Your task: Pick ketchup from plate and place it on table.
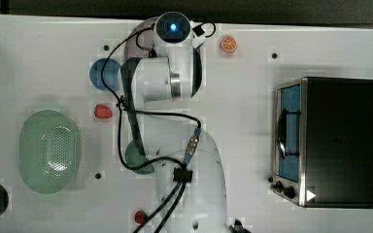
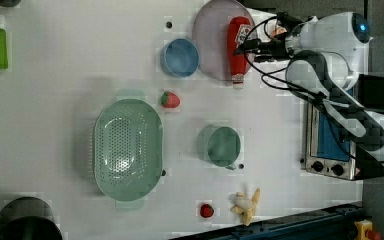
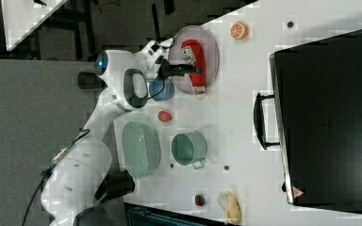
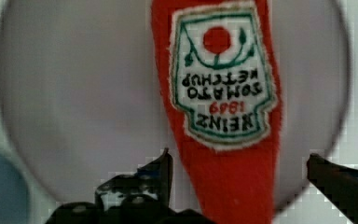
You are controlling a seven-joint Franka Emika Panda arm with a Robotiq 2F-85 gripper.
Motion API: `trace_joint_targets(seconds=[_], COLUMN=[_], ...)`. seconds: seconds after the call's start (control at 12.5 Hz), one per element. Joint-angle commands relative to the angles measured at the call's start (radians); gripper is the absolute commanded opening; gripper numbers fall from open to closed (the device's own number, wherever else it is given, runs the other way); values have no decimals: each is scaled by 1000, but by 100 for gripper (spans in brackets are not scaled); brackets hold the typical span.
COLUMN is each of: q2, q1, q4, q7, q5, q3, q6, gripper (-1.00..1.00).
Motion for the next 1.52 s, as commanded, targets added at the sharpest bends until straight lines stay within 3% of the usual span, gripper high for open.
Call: trace_joint_targets(seconds=[0.08, 0.56, 0.64, 0.88, 1.28, 1.52], q2=[37, 97, 96, 91, 26, -101], q1=[-1, 1, 1, 0, -2, -17], q4=[68, 101, 107, 117, 118, 116], q7=[-36, -35, -35, -35, -30, -26], q5=[-12, -13, -12, -13, -10, 1], q3=[-2, -6, -7, -14, -12, -12], q6=[29, 83, 83, 77, 51, -99], gripper=[100, 100, 93, 27, 27, 27])
